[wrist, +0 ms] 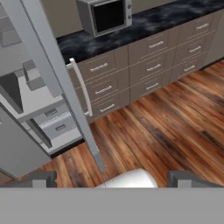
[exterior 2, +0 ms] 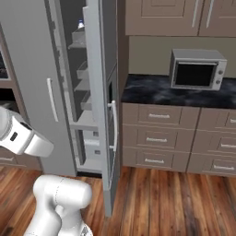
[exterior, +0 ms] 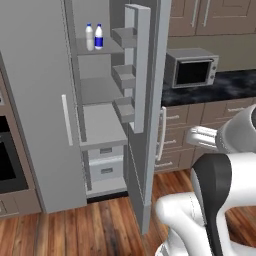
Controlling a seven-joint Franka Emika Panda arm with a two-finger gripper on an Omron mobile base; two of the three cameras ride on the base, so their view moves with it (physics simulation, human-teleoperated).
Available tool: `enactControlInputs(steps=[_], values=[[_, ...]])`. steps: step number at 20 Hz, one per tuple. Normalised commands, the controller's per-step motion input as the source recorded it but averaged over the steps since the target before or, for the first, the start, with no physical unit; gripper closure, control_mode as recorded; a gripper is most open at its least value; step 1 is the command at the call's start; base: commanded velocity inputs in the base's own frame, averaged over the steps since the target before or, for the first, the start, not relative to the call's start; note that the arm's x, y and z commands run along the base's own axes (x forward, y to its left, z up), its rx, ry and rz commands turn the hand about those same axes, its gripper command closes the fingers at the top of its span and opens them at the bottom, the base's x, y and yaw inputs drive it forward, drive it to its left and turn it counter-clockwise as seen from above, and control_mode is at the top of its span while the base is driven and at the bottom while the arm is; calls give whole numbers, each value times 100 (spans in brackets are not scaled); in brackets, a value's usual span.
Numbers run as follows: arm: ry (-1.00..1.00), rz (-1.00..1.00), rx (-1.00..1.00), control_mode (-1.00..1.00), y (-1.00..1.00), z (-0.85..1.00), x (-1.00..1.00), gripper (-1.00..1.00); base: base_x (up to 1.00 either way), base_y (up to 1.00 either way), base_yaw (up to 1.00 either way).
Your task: Take the bottled waters from the counter and place them in the freezer to freeze. Close the freezer door after placing the bottles.
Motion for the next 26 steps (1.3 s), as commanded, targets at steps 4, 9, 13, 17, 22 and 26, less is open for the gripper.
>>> enactControlInputs(steps=[4,9,13,17,22,26], values=[[0,0,0,100,0,0,0,-100,-21,-3,1],[0,0,0,100,0,0,0,-100,-2,4,0],[0,0,0,100,0,0,0,-100,0,34,0],[0,0,0,100,0,0,0,-100,15,30,0],[0,0,0,100,0,0,0,-100,26,27,0],[0,0,0,100,0,0,0,-100,-1,3,0]])
